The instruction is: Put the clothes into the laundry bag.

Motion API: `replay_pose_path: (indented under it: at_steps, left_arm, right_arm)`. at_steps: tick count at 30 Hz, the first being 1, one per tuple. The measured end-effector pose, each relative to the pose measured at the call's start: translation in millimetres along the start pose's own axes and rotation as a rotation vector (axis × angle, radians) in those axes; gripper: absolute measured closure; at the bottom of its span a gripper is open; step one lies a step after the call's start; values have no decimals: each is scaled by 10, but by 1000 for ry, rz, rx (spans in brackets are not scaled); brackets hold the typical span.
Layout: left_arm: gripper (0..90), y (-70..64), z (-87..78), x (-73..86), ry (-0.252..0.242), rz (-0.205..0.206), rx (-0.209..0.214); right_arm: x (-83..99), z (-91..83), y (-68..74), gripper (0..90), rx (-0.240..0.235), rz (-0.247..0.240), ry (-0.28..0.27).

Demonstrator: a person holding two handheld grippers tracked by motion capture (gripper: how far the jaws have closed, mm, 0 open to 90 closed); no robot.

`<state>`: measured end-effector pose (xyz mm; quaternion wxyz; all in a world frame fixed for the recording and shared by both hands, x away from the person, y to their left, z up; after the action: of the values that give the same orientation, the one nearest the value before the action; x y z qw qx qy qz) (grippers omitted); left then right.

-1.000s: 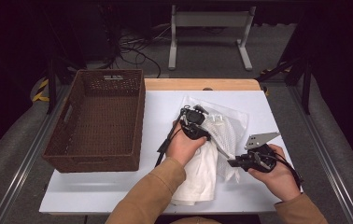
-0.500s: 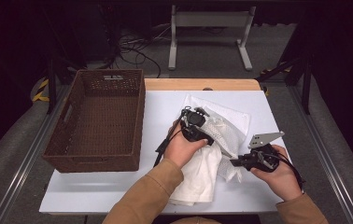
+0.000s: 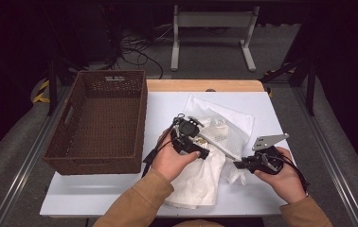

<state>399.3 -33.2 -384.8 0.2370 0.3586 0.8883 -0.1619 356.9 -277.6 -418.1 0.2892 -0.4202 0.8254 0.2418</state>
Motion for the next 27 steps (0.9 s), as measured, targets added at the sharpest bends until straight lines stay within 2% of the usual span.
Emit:
replay_pose_path:
  at_steps: [6, 10, 14, 18, 27]
  left_arm:
    - [133, -48, -130, 192, -27, 7, 12]
    - [129, -56, -144, 311, -32, 13, 17]
    - [115, -92, -32, 430, -7, 16, 50]
    - [99, -83, 121, 515, 29, 13, 48]
    - [65, -34, 332, 680, 51, -12, 100]
  right_arm:
    - [14, -2, -9, 819, 5, 7, -2]
    - [23, 5, -12, 816, 7, 9, 1]
    - [27, 7, -9, 812, 6, 10, 0]
    - [26, 9, -5, 809, 6, 10, -1]
    - [38, 9, -18, 801, 6, 15, -5]
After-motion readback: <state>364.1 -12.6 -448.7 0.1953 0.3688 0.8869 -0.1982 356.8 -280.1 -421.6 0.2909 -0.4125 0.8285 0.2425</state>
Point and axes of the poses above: each handheld gripper's, and its own axes: z roughly forward along the jaws, x roughly out of its underside, y roughly to its left, the point moved 3 cm from there along z, roughly forward along the jaws, and after that the axes turned 4 degrees about -x, right-handed, at the moved point
